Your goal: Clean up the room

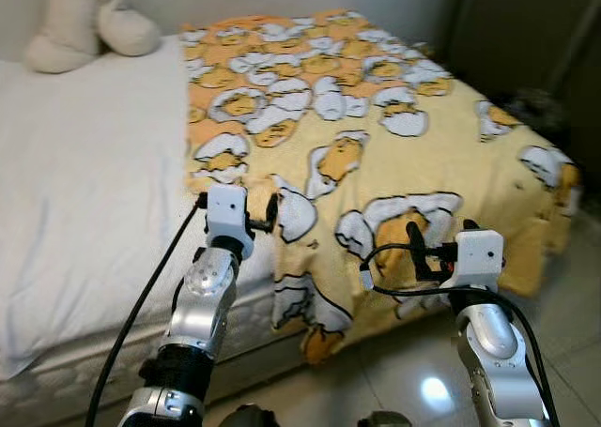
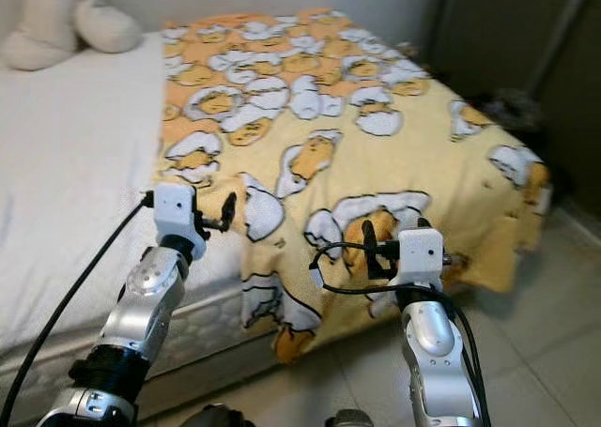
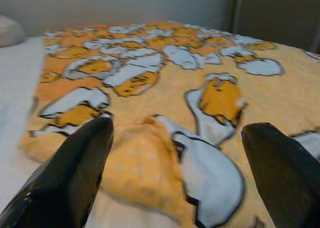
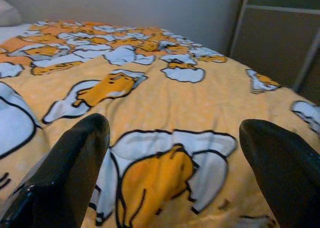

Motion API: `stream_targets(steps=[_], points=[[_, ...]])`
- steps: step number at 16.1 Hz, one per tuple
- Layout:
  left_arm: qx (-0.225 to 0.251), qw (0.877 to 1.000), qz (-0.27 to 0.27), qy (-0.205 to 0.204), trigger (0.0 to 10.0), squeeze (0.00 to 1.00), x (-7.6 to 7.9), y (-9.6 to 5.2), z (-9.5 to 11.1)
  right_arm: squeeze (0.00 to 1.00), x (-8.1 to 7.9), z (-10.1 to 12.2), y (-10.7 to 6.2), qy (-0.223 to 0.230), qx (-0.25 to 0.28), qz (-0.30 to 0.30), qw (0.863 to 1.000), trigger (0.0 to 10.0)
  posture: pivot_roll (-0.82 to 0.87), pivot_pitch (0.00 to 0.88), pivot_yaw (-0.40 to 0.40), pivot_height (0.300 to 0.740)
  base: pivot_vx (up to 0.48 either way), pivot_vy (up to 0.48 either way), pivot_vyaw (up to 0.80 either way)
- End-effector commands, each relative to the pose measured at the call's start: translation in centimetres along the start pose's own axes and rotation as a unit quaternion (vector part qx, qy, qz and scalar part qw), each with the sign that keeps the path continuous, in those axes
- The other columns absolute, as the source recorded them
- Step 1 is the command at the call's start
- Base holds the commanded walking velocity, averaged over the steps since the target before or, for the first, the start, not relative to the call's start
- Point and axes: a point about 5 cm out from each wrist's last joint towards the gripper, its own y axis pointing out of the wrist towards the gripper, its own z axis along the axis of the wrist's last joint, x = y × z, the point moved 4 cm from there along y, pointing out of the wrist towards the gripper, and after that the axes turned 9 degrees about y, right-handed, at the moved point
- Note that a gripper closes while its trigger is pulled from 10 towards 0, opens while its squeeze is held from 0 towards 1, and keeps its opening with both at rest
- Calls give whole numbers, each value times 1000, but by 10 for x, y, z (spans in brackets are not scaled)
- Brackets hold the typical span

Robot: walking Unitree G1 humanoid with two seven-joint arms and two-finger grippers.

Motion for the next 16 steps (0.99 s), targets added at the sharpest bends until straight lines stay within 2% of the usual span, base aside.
stream_targets(steps=[1,3,4,6,7,9,11,13,16], points=[[-7,1000,-18,7,10000,0,3,-3,-5,0,-5,-2,3,-2,-5,9,1000,10000,-214,0,66,704,0,0,0],[-26,997,-69,18,10000,0,13,-8,-17,0,-7,-2,4,-2,-3,11,1000,10000,-198,0,70,704,0,0,0],[-52,992,-109,31,10000,0,21,-13,-30,0,-9,-2,5,0,-2,13,1000,10000,-190,0,73,704,0,0,0],[-65,989,-124,44,10000,0,22,-16,-37,0,-12,-5,3,3,-6,18,1000,10000,-175,0,67,704,0,0,0],[-66,989,-123,45,10000,0,21,-15,-38,0,-11,-7,1,2,-9,21,1000,10000,-175,0,67,704,0,0,0],[-97,989,-97,47,10000,0,11,-9,-51,0,6,-24,-15,-19,-42,17,999,10000,-156,0,54,704,0,0,0],[-122,990,-62,40,10000,0,0,-4,-57,0,12,-29,-18,-24,-51,11,998,10000,-164,0,58,704,0,0,0],[-134,991,-25,17,10000,0,-12,4,-56,0,10,-28,-19,-23,-49,11,998,10000,-183,0,67,704,0,0,0],[-157,987,-29,7,10000,0,-6,11,-61,0,4,-31,-26,-19,-52,16,998,10000,-211,0,69,704,0,0,0]])
